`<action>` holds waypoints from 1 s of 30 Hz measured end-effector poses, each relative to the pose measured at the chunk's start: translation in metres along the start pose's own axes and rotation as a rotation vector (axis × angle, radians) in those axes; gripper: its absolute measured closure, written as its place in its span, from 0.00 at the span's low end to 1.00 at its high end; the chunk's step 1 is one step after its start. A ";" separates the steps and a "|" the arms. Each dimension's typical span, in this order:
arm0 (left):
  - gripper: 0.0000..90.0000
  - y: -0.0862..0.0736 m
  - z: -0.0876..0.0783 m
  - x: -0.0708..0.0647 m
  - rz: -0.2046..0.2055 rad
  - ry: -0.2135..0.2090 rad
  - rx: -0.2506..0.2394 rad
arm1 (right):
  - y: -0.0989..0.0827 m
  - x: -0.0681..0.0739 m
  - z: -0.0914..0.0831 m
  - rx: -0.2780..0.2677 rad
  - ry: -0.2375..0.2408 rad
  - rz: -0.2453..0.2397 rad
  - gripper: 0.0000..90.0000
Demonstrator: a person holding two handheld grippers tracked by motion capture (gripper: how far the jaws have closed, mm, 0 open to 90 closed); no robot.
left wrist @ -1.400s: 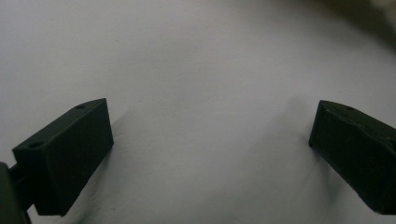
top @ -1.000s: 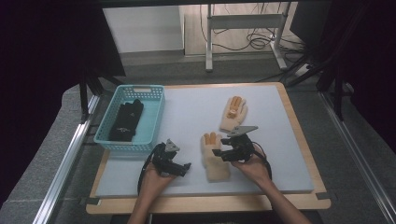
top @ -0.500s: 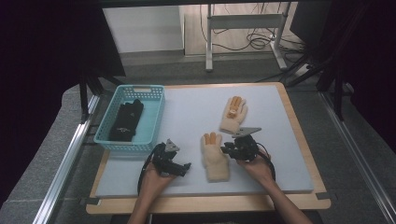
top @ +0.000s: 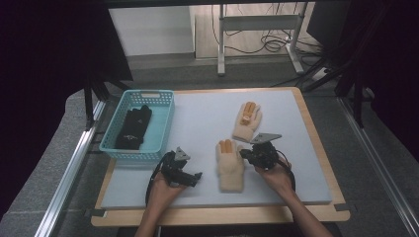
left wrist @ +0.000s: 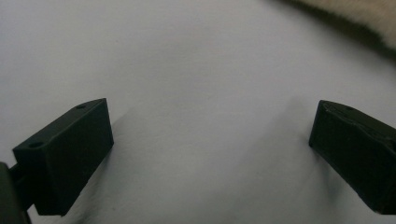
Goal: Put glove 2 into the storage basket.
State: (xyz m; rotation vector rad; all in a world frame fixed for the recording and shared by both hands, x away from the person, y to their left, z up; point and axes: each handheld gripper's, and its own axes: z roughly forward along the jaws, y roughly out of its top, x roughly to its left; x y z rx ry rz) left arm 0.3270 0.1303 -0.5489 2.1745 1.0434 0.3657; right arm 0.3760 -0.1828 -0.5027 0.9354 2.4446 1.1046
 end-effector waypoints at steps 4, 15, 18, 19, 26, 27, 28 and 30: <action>0.00 0.000 0.000 0.000 0.000 0.000 0.000 | -0.009 -0.011 -0.005 -0.011 0.015 0.041 0.83; 0.00 0.000 0.000 0.000 0.000 0.001 -0.001 | -0.037 0.015 -0.006 0.047 0.107 -0.004 0.83; 0.00 0.000 0.000 0.000 -0.001 0.000 -0.001 | -0.036 0.024 -0.003 0.044 0.127 -0.018 0.83; 0.00 0.000 0.000 0.000 0.000 0.001 -0.001 | -0.035 0.026 -0.002 0.042 0.136 -0.023 0.83; 0.00 0.000 0.000 0.000 0.000 0.000 0.000 | -0.022 0.017 -0.007 0.013 0.105 -0.043 0.76; 0.00 0.000 0.000 0.000 -0.001 0.000 -0.001 | -0.019 0.012 -0.007 0.006 0.091 -0.037 0.74; 0.00 0.000 0.000 0.000 0.000 0.000 -0.001 | -0.016 0.006 -0.007 -0.002 0.077 -0.029 0.72; 0.00 0.000 0.000 0.000 0.000 0.000 0.000 | -0.010 -0.008 -0.005 -0.008 0.046 -0.006 0.67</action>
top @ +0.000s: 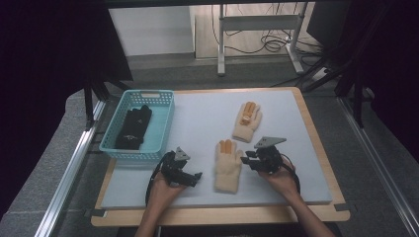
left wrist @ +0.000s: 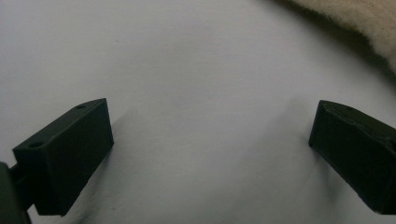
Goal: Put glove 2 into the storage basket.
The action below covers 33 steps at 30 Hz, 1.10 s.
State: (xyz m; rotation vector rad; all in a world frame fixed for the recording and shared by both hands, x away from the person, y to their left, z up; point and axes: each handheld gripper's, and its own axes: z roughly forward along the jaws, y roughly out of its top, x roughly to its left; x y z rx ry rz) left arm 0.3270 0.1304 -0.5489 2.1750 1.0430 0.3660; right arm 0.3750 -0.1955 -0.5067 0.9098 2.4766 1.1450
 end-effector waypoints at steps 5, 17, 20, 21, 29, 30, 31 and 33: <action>0.00 0.000 0.000 0.000 -0.001 0.000 -0.001 | 0.015 -0.037 0.009 -0.017 -0.059 0.062 0.56; 0.00 0.000 0.000 0.000 -0.001 0.000 0.000 | 0.052 -0.092 0.044 -0.026 -0.160 0.086 0.48; 0.00 0.000 0.000 0.000 0.000 0.000 0.000 | 0.058 -0.096 0.055 -0.008 -0.180 0.052 0.48; 0.00 0.000 0.000 0.000 0.000 -0.001 0.001 | 0.059 -0.098 0.059 -0.004 -0.184 0.046 0.49; 0.00 0.000 0.000 0.000 0.000 -0.001 0.000 | 0.062 -0.104 0.084 0.025 -0.194 0.051 0.47; 0.00 0.000 0.000 0.000 0.000 -0.001 0.000 | 0.061 -0.105 0.087 0.027 -0.203 0.060 0.46; 0.00 0.000 0.000 0.000 0.000 -0.001 0.000 | 0.061 -0.105 0.089 0.030 -0.213 0.071 0.46; 0.00 0.000 0.000 0.000 0.000 -0.001 0.000 | 0.059 -0.106 0.093 0.027 -0.217 0.085 0.49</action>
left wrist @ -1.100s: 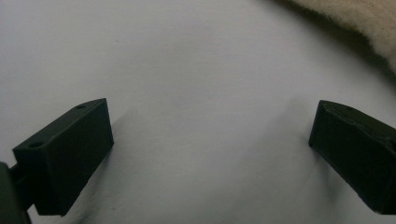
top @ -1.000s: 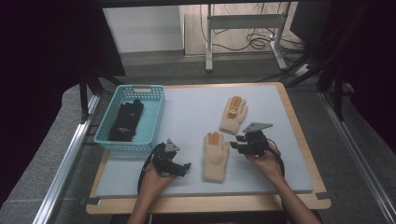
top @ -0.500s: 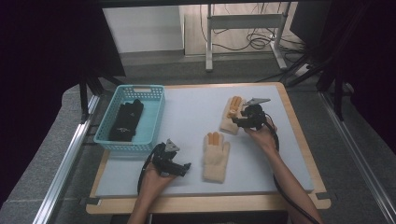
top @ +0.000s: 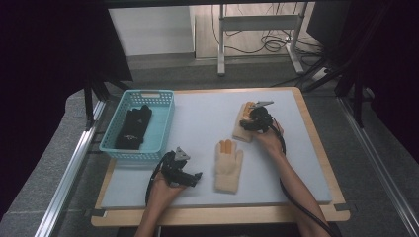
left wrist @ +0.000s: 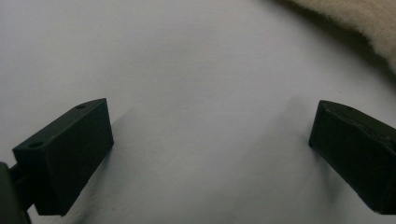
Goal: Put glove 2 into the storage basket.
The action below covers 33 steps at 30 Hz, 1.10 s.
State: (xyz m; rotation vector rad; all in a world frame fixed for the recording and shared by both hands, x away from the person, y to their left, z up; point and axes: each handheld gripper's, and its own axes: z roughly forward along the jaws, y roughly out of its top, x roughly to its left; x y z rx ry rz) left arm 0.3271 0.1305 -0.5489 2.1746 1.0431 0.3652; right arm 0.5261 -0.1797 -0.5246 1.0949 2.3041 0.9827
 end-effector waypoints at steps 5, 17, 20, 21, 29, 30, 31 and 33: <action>0.00 0.000 0.000 0.000 0.000 0.000 0.000 | 0.001 0.003 -0.001 0.002 -0.013 0.016 0.66; 0.00 0.000 0.000 0.000 -0.001 0.000 0.000 | 0.007 -0.001 -0.039 -0.065 0.041 0.030 0.68; 0.00 0.000 0.000 0.000 -0.001 0.000 0.000 | 0.009 0.001 -0.052 -0.081 0.060 0.020 0.68; 0.00 0.000 0.000 0.000 -0.001 0.000 0.000 | 0.010 0.001 -0.057 -0.082 0.070 0.017 0.68; 0.00 0.000 0.000 0.000 -0.001 0.000 0.000 | 0.012 0.019 -0.093 -0.107 0.135 -0.031 0.68; 0.00 0.000 0.000 0.000 -0.001 0.000 0.000 | 0.012 0.022 -0.098 -0.111 0.142 -0.040 0.68; 0.00 0.000 0.000 0.000 -0.001 0.000 0.000 | 0.011 0.025 -0.104 -0.116 0.150 -0.049 0.68; 0.00 0.000 0.000 0.000 -0.001 0.001 0.000 | 0.010 0.032 -0.114 -0.124 0.170 -0.062 0.68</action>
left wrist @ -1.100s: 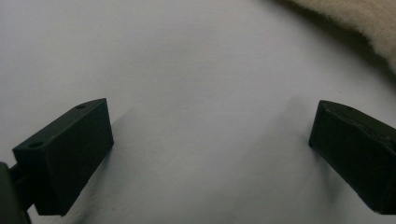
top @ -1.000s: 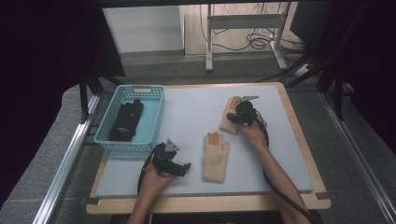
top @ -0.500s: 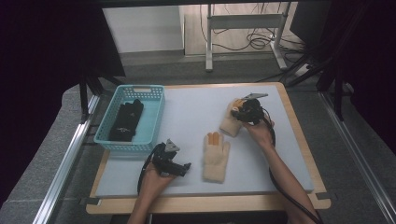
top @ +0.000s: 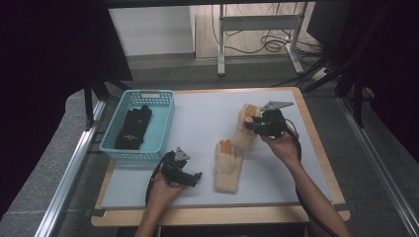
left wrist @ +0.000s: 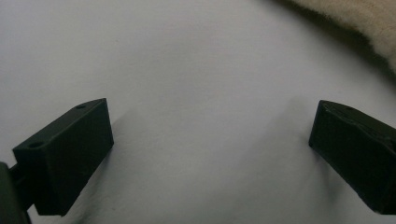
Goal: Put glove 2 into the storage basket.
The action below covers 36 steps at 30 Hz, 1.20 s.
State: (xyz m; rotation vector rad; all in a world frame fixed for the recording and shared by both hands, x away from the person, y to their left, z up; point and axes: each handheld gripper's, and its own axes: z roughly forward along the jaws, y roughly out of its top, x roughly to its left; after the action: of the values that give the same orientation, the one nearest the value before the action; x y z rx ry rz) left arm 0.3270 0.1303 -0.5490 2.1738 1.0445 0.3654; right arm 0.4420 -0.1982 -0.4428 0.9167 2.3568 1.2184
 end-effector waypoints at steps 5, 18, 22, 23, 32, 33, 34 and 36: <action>0.00 0.000 0.000 0.000 0.000 0.001 -0.003 | 0.000 0.024 -0.021 -0.006 0.055 -0.028 0.68; 0.00 0.000 0.000 0.000 -0.003 0.000 -0.003 | -0.028 0.092 -0.020 0.085 0.204 -0.095 0.68; 0.00 0.000 0.000 0.000 0.000 0.002 -0.003 | -0.038 0.104 -0.003 0.116 0.196 -0.091 0.68; 0.00 0.000 0.000 0.000 0.000 0.002 -0.003 | -0.041 0.106 0.002 0.121 0.187 -0.095 0.68; 0.00 0.000 0.000 0.000 -0.002 0.001 -0.004 | -0.056 0.108 0.021 0.131 0.170 -0.080 0.62; 0.00 0.000 0.000 0.000 -0.003 0.001 -0.004 | -0.055 0.108 0.022 0.133 0.176 -0.081 0.60; 0.00 0.000 0.000 0.000 -0.003 0.001 -0.004 | -0.055 0.107 0.022 0.137 0.180 -0.082 0.58; 0.00 0.000 0.000 0.000 -0.003 0.001 -0.004 | -0.053 0.106 0.019 0.132 0.179 -0.083 0.54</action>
State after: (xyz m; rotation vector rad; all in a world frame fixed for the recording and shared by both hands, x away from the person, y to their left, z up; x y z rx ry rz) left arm 0.3269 0.1300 -0.5492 2.1687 1.0464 0.3669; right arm 0.3539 -0.1376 -0.4968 0.7695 2.6153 1.1676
